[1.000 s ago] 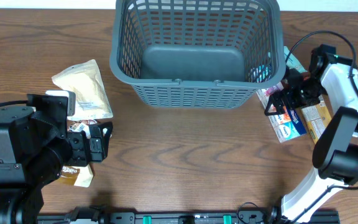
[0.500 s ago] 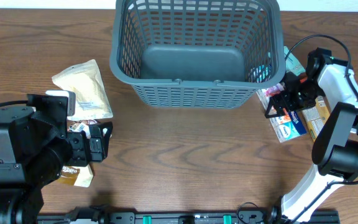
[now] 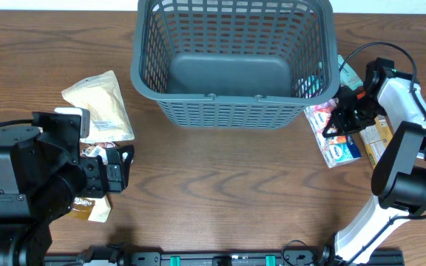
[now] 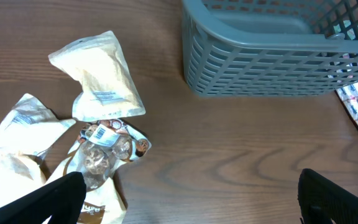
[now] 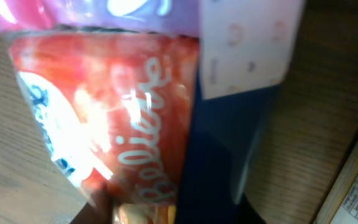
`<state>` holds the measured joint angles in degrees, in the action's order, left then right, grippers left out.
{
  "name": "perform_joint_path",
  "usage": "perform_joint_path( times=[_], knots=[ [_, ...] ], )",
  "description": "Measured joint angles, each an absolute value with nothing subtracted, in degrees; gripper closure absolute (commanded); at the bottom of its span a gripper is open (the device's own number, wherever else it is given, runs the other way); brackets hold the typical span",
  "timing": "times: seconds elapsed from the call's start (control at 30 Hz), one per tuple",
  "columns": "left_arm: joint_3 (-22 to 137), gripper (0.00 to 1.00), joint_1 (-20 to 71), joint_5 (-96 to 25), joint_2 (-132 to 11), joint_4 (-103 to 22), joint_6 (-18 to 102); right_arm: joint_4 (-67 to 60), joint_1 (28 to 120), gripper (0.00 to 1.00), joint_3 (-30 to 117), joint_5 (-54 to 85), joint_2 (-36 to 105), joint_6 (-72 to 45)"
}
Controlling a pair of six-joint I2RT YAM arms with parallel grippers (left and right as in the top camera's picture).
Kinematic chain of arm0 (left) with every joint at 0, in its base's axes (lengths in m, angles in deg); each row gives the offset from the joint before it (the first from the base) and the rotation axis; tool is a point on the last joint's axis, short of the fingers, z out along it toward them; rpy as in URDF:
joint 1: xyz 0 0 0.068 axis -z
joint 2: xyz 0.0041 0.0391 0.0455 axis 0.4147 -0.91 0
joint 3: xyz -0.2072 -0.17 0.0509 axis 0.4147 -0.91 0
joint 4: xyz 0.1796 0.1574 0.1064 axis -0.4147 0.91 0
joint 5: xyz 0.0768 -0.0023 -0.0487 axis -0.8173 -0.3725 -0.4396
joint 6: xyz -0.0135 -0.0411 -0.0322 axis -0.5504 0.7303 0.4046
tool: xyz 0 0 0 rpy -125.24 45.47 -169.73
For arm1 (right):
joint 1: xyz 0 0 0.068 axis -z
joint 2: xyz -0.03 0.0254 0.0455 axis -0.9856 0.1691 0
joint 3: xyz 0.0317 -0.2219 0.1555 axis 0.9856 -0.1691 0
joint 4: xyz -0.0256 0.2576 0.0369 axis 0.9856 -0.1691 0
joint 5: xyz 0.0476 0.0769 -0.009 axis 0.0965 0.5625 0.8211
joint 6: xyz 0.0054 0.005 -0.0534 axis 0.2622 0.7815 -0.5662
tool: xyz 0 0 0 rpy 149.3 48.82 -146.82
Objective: Pack container
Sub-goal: 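Close the right gripper on the tissue pack and lift it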
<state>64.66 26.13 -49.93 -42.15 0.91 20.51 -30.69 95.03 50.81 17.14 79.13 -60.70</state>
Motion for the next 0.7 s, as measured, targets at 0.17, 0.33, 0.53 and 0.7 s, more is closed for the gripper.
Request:
perform_joint_path(
  times=[0.17, 0.33, 0.53, 0.7],
  knots=[
    [64.7, 0.01, 26.1, -49.9, -42.1, 0.9, 20.5, -30.7, 95.0, 0.99, 50.8, 17.3, 79.1, -59.6],
    [64.7, 0.01, 26.1, -49.9, -42.1, 0.9, 20.5, -30.5, 95.0, 0.99, 50.8, 17.7, 79.1, -57.8],
    [64.7, 0.01, 26.1, -49.9, -42.1, 0.9, 20.5, -29.0, 95.0, 0.99, 51.6, 19.5, 79.1, -54.0],
    [64.7, 0.01, 26.1, -49.9, -42.1, 0.9, 20.5, -30.6, 95.0, 0.99, 57.3, 19.7, 79.1, -50.5]
  ],
)
